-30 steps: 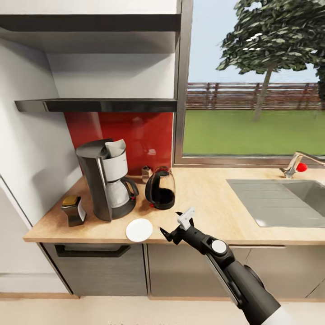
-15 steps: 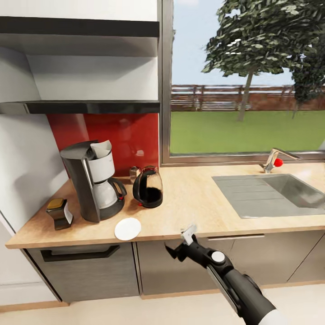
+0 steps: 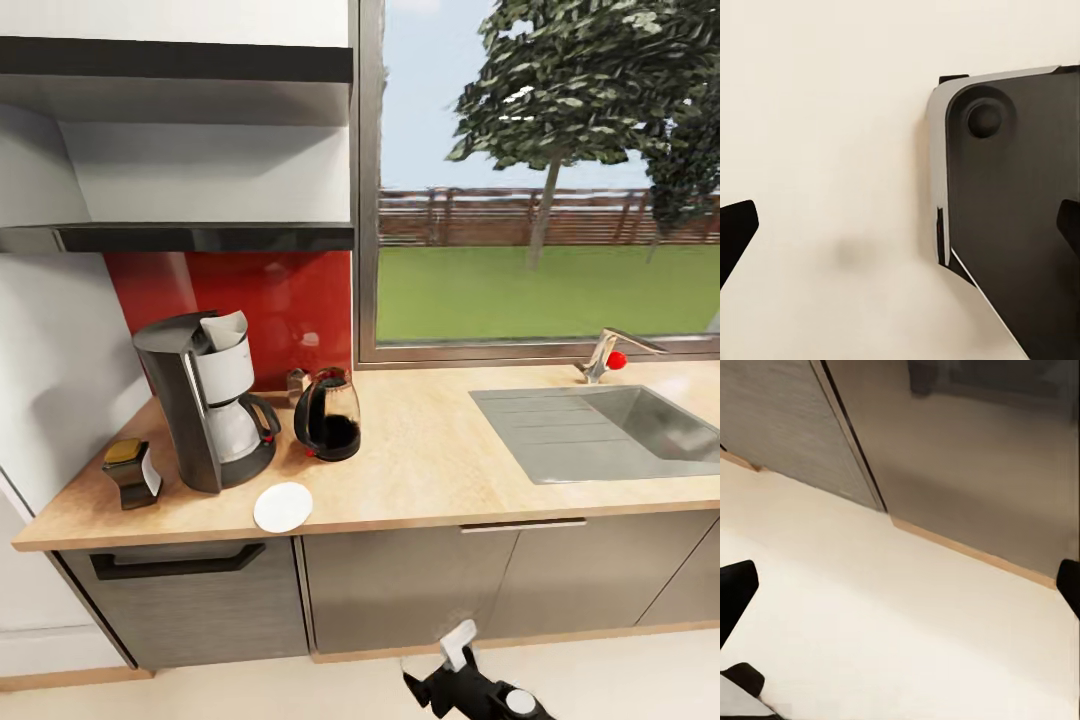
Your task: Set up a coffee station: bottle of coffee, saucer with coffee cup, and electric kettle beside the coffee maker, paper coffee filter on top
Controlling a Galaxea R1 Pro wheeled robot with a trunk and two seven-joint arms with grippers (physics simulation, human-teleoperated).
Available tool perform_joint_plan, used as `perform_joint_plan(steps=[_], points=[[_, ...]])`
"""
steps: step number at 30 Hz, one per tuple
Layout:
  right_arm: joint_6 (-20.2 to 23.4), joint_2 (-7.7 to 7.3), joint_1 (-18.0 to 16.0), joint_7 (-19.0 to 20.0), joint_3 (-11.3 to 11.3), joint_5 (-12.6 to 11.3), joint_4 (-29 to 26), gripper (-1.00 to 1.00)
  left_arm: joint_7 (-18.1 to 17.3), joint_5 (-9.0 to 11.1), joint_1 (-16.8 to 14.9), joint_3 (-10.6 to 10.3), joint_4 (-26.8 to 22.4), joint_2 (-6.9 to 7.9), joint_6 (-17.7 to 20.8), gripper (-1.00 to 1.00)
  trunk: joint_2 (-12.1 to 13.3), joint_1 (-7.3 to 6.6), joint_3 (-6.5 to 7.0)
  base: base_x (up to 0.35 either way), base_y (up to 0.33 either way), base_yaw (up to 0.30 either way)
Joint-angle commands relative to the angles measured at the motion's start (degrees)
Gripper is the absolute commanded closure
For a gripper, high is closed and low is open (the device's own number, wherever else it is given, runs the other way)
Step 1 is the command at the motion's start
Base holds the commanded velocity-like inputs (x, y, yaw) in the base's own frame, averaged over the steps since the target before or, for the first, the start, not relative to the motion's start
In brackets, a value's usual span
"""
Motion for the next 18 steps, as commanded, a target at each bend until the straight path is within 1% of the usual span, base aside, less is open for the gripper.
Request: perform_joint_plan(steps=[1,2,4,6,7,9,11,13,15,16,17,18], points=[[-0.2,0.26,-0.1,0.1,0.3,-0.6,1.7,-1.0,-0.4,-0.3,0.0,0.5,-0.1,-0.02,-0.1,-1.0,-0.1,0.04,-0.1,0.0,0.0,0.0],[-0.3,1.17,-0.1,-0.1,0.1,-0.7,7.3,-1.0,-0.5,-0.4,0.0,0.5,0.0,-0.01,-0.2,-1.0,-0.1,0.04,-0.1,0.0,0.0,0.0],[-0.3,1.44,-0.1,-0.2,-0.1,-1.0,10.9,-1.0,-0.5,-0.4,0.0,0.5,0.0,0.06,-0.2,-1.0,-0.1,0.04,-0.1,0.0,0.0,0.0],[-0.3,1.45,-0.1,-0.2,-0.2,-1.8,12.9,-1.0,-0.5,-0.4,0.0,0.5,0.1,0.07,-0.2,-1.0,-0.1,0.04,-0.1,0.0,0.0,0.0],[-0.2,1.1,-0.1,-0.4,-0.3,-3.8,17.1,-1.0,-0.5,-0.4,0.0,0.4,0.2,0.02,-0.2,-1.0,-0.1,0.04,-0.1,0.0,0.0,0.0],[-0.2,0.8,-0.1,-1.8,-0.3,-4.4,18.8,-1.0,-0.5,-0.4,0.0,0.3,0.2,0.0,-0.2,-1.0,-0.1,0.04,-0.1,0.0,0.0,0.0],[0.2,0.31,-0.1,-5.5,-0.3,-4.7,19.5,-1.0,-0.5,-0.5,0.0,0.2,0.2,-0.02,-0.1,-1.0,-0.1,0.04,-0.1,0.0,0.0,0.0],[1.1,0.44,0.6,-10.8,-0.2,-4.8,19.8,-1.0,-0.5,-0.5,0.0,0.1,0.2,-0.02,-0.1,-1.0,-0.1,0.04,-0.1,0.0,0.0,0.0],[2.3,1.08,1.3,-15.6,-0.2,-5.0,19.9,-1.0,-0.5,-0.5,0.0,0.0,0.2,-0.07,-0.1,-1.0,-0.1,0.04,-0.1,0.0,0.0,0.0],[3.2,1.74,1.7,-17.8,-0.3,-5.3,19.9,-1.0,-0.5,-0.6,0.0,0.0,0.2,-0.09,0.0,-1.0,-0.1,0.04,-0.1,0.0,0.0,0.0],[3.8,2.32,2.0,-18.9,-0.3,-6.8,19.9,-1.0,-0.4,-0.6,0.0,0.0,0.2,-0.15,0.1,-1.0,-0.1,0.04,-0.1,0.0,0.0,0.0],[4.0,2.57,2.1,-19.3,-0.3,-8.5,19.9,-1.0,-0.4,-0.7,0.0,0.0,0.2,-0.13,0.1,-1.0,-0.1,0.04,-0.1,0.0,0.0,0.0]])
